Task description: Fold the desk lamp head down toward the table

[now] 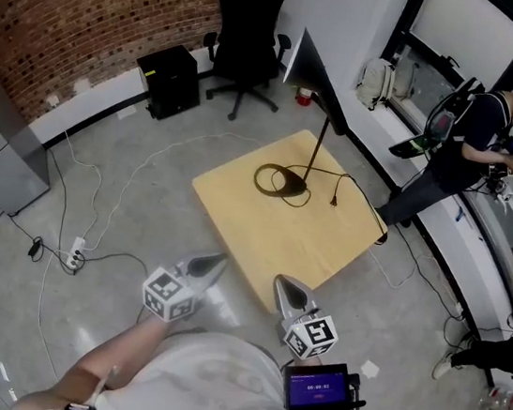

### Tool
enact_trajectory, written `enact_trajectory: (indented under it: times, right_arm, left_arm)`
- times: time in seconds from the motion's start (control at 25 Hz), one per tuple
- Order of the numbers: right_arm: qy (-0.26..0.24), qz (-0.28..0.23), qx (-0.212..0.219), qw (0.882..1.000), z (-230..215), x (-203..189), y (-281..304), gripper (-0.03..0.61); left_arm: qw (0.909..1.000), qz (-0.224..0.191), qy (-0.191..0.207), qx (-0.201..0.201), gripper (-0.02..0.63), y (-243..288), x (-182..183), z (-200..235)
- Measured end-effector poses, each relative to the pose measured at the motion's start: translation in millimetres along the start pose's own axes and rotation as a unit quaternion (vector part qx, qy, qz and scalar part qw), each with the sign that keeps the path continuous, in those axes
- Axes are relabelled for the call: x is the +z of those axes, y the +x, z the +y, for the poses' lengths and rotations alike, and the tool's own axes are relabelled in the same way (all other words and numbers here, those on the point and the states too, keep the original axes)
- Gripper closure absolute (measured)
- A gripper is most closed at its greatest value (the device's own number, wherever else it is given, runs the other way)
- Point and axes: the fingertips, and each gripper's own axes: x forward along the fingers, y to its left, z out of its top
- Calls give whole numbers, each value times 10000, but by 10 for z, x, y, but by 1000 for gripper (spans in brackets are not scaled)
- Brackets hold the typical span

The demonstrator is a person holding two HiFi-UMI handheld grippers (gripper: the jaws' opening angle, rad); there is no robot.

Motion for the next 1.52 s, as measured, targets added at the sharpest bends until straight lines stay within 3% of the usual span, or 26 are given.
enact_trajectory:
  times: [0.64, 0.92, 1.52]
  right_arm:
    - [119, 83, -101, 9998, -335, 3, 157, 566]
    - [131, -7, -703, 9974, -536, 3, 447, 566]
    - [-34, -149, -1765, 9842, -1044, 337, 1014, 566]
  left_arm:
    - [9998, 179, 67, 9, 612, 354, 63, 178]
    - [9976, 345, 6, -599, 612, 673, 47, 511]
    - [9845, 414, 367, -1662, 612, 1473, 529, 1117]
